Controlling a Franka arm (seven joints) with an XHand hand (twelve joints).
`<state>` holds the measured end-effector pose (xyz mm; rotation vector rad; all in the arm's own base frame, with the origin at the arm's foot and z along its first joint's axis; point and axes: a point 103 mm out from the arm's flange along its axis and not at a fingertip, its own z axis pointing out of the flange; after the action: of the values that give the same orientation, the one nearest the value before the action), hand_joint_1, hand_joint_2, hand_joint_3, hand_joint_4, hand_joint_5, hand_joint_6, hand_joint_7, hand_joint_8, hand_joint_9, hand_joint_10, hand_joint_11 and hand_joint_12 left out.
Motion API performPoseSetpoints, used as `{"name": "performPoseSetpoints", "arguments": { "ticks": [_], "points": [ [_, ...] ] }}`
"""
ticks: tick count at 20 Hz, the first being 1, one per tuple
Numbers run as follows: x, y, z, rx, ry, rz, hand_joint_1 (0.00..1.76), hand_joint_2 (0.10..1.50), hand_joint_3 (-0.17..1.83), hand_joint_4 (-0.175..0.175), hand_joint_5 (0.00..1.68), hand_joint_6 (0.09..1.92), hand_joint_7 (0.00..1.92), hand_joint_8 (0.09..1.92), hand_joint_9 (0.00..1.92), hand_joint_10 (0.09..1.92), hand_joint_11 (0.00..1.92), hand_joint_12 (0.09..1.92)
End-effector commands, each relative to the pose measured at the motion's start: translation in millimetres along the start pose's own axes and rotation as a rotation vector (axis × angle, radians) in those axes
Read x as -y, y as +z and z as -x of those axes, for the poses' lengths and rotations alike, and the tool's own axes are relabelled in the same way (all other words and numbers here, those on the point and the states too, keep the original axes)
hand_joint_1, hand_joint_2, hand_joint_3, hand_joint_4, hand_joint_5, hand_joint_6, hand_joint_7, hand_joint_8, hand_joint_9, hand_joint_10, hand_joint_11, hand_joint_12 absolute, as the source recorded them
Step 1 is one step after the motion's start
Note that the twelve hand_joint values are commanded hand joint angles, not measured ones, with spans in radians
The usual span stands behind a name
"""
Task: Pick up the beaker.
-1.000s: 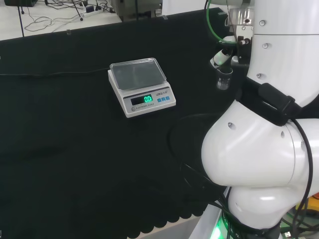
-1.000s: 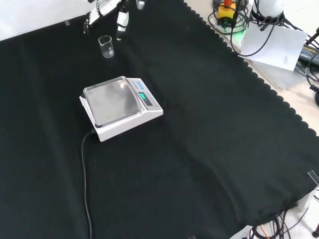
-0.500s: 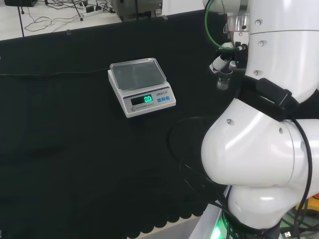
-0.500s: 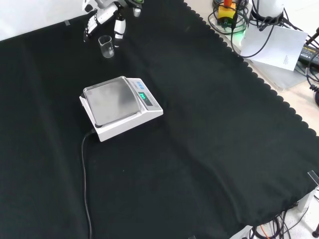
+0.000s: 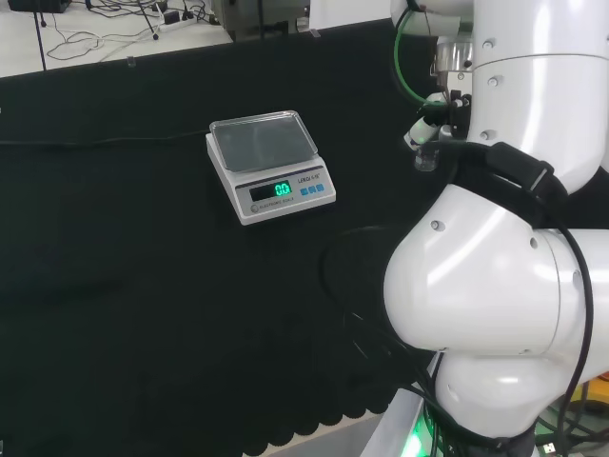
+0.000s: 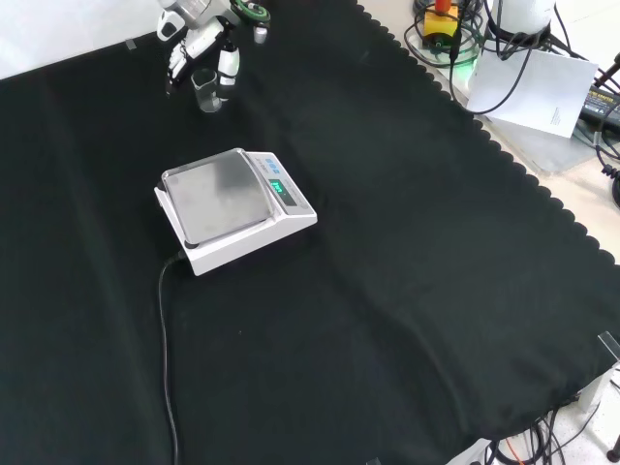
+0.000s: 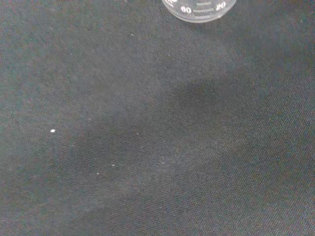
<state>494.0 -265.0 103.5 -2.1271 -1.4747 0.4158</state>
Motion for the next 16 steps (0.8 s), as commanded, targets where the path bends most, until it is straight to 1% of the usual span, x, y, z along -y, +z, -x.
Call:
{"name": "performPoseSetpoints", "arguments": {
  "ticks": [1,2,4,5,6,7,8,9,10,11,13,16],
  "points": [
    [-9,14,5,-0.004,0.013,-0.018,0.74,0.92,-0.13,-0.031,0.38,0.09,0.0,0.58,0.01,0.8,0.06,1.51],
    [-10,15,5,-0.005,0.01,-0.008,0.81,0.95,-0.12,-0.057,0.49,0.12,0.02,0.61,0.07,0.85,0.17,1.49],
    [-10,14,3,0.008,0.001,0.047,0.99,1.06,-0.15,-0.123,0.64,0.38,0.1,0.72,0.3,0.86,0.49,1.34],
    [-9,13,2,0.022,-0.003,0.081,1.12,1.14,-0.16,-0.148,0.65,0.55,0.16,0.77,0.47,0.83,0.65,1.23],
    [-7,11,0,0.03,-0.009,0.108,1.25,1.2,-0.17,-0.162,0.64,0.7,0.22,0.81,0.59,0.82,0.75,1.11],
    [-6,9,-1,0.03,-0.013,0.13,1.48,1.16,-0.13,-0.169,0.63,0.84,0.28,0.9,0.65,0.88,0.78,1.19],
    [-3,5,-1,0.028,-0.018,0.147,1.64,1.12,-0.09,-0.173,0.64,0.94,0.33,1.0,0.69,0.97,0.78,1.29],
    [-1,0,-2,0.03,-0.02,0.156,1.71,1.1,-0.05,-0.175,0.65,1.01,0.37,1.09,0.68,1.14,0.81,1.38],
    [2,-5,-3,0.04,-0.021,0.166,1.74,1.1,-0.02,-0.175,0.66,1.07,0.41,1.17,0.67,1.24,0.83,1.44],
    [5,-11,-5,0.056,-0.021,0.172,1.75,1.09,-0.01,-0.175,0.67,1.1,0.45,1.22,0.67,1.28,0.83,1.5],
    [11,-23,-6,0.068,-0.022,0.162,1.76,1.09,0.0,-0.175,0.69,1.13,0.49,1.27,0.71,1.26,0.82,1.58],
    [25,-44,-6,0.053,-0.048,0.099,1.76,1.09,0.0,-0.175,0.71,1.13,0.53,1.29,0.75,1.22,0.8,1.61]
  ]
}}
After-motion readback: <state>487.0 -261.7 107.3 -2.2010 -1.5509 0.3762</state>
